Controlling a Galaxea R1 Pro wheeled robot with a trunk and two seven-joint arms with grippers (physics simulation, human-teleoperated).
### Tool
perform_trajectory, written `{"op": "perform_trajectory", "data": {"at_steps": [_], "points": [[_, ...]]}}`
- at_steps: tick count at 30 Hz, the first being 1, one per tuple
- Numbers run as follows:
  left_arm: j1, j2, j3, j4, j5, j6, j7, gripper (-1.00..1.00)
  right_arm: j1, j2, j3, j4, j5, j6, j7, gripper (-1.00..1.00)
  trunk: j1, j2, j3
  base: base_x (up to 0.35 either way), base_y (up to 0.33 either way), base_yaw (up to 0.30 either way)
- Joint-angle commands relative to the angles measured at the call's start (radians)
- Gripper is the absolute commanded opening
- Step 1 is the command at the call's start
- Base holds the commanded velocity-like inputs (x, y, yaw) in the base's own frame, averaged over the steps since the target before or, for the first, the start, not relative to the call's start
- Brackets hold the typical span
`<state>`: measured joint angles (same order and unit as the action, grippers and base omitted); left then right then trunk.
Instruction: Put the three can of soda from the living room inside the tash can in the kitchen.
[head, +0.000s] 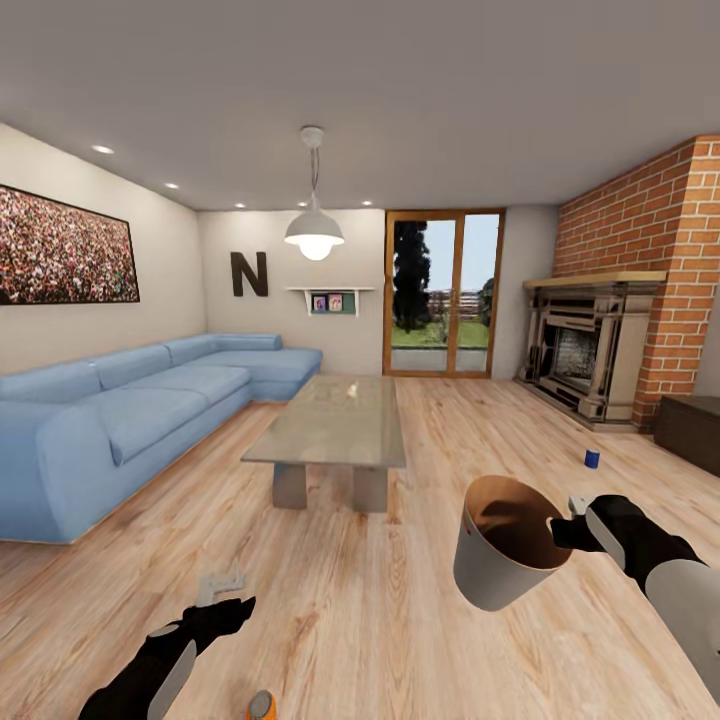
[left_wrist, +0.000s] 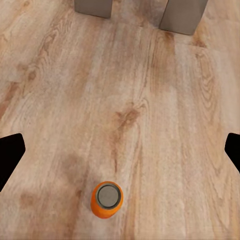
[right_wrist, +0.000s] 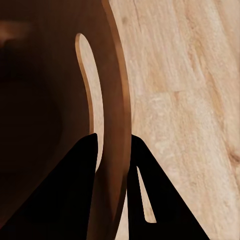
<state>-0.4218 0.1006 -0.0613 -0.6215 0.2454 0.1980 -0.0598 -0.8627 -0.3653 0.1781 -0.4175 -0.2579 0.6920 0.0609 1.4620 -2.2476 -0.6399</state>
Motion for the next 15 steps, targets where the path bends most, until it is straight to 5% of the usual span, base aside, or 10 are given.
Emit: {"op": "perform_trajectory", "data": {"at_steps": [1, 7, 15], "points": [[0.000, 0.000, 0.000, 0.008, 0.000, -0.001, 0.000, 1.00, -0.001, 0.000, -0.005, -0.002, -0.012, 0.000, 0.006, -1.00, 0.004, -0.007, -0.003, 0.000, 0.000, 0.000], [-0.001, -0.001, 0.000, 0.117, 0.000, -0.050, 0.000, 1.00, -0.001, 0.000, -0.004, -0.003, -0.012, 0.000, 0.005, -1.00, 0.027, -0.049, -0.022, 0.000, 0.000, 0.000], [-0.002, -0.001, 0.000, 0.141, -0.001, -0.063, 0.000, 1.00, -0.001, 0.001, -0.003, -0.004, -0.011, 0.000, 0.006, -1.00, 0.058, -0.105, -0.047, 0.000, 0.000, 0.000]]}}
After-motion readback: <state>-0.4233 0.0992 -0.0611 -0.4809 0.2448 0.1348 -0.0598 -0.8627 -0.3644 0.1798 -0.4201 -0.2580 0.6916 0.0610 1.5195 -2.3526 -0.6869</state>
